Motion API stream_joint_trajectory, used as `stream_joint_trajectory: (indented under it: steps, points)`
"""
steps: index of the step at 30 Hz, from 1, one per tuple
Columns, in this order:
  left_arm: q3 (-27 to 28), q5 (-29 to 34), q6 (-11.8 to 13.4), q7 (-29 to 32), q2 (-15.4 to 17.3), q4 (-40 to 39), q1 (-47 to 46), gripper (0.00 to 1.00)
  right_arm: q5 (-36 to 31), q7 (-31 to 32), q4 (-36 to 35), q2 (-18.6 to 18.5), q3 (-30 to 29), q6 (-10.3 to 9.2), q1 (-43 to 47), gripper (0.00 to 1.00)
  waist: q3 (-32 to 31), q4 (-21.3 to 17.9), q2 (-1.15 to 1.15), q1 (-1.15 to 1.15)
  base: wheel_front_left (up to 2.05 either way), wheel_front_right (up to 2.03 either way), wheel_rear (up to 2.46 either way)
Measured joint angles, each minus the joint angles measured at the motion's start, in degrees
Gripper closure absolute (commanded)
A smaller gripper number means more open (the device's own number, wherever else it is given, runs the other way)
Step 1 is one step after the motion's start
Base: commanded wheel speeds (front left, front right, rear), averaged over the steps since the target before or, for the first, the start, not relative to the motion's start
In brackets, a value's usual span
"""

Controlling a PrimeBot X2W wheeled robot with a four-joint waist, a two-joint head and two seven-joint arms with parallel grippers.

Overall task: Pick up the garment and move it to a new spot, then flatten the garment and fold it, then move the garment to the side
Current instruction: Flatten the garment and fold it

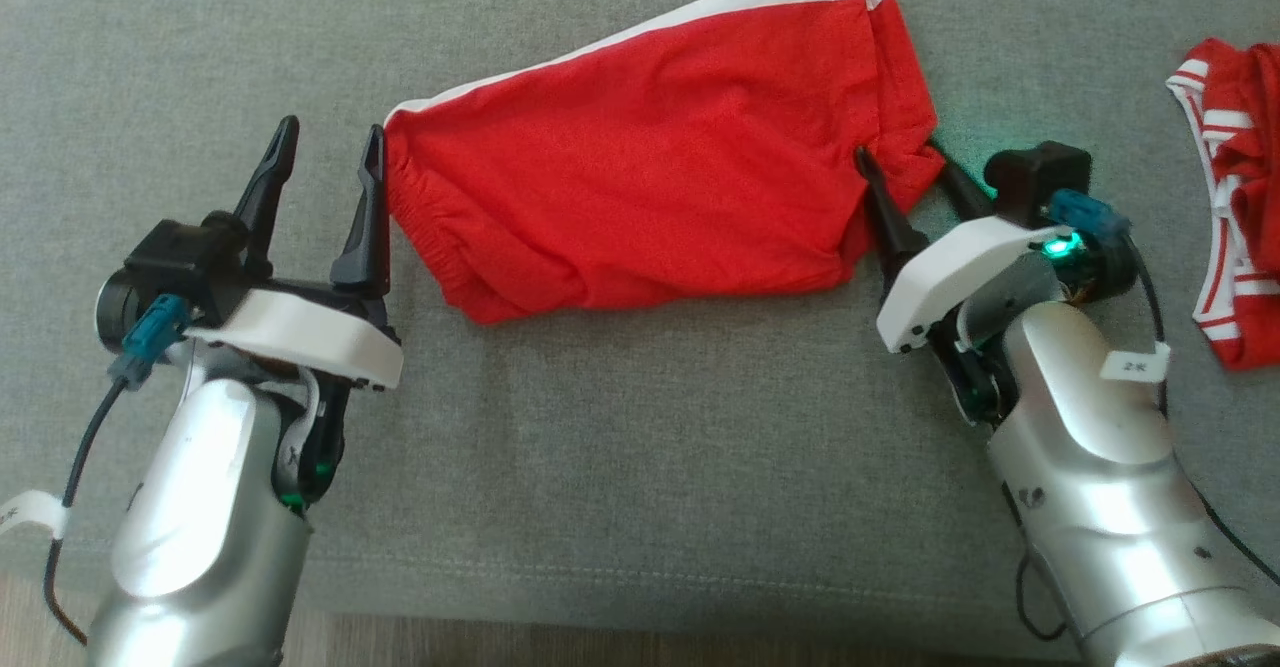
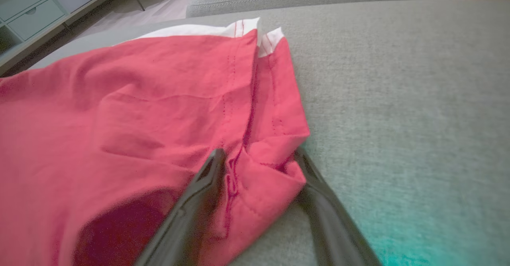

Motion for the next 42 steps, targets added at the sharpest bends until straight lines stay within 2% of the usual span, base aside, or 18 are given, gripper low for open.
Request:
stream_joint_trajectory:
  steps: [1, 9, 21, 28, 32, 36, 42]
  points:
    - [0.02, 0.00, 0.00, -0.01, -0.09, 0.02, 0.01, 0.00, 0.02, 0.26, 0.38, 0.00, 0.24, 0.00, -0.30, 1.00, -0.12, -0.02, 0.00, 0.00, 0.00, 0.00, 0.00]
    - [1.11, 0.11, -0.04, -0.04, -0.30, -0.33, 0.25, 0.00, 0.22, -0.92, -0.60, 0.53, 0.11, 0.00, 2.24, 1.00, -1.48, -0.77, 0.00, 0.00, 0.00, 0.00, 0.00]
    - [1.75, 0.19, 0.01, -0.25, -0.12, -1.92, 5.22, 0.00, 2.15, -3.91, -12.06, 0.97, -8.39, 0.00, 19.22, 1.00, -4.45, -3.64, 0.00, 0.00, 0.00, 0.00, 0.00]
    - [1.62, 0.19, 0.09, -0.24, 0.21, -2.41, 5.97, 0.00, 2.07, -1.93, -18.33, 1.07, -10.73, 0.00, 23.09, 1.00, -5.49, -4.50, 0.00, 0.00, 0.00, 0.00, 0.00]
    - [1.32, 0.18, 0.09, 0.09, 0.25, -2.41, 6.23, 0.00, 1.46, 0.00, -25.02, 1.04, -7.78, 0.00, 22.79, 1.00, -6.50, -4.27, 0.00, 0.00, 0.00, 0.00, 0.00]
    - [0.97, 0.16, 0.09, 0.09, 0.25, -2.33, 6.24, 0.00, 1.05, 3.48, -31.08, 1.01, -0.51, 0.00, 19.52, 1.00, -7.61, -3.58, 0.00, 0.00, 0.00, 0.00, 0.00]
    - [-0.47, 0.15, 0.00, 0.09, -0.05, -1.92, 6.24, 0.00, 3.85, 7.50, -31.66, 0.73, 12.74, 0.00, 12.29, 1.00, -8.70, -1.37, 0.00, 0.00, 0.00, 0.00, 0.00]
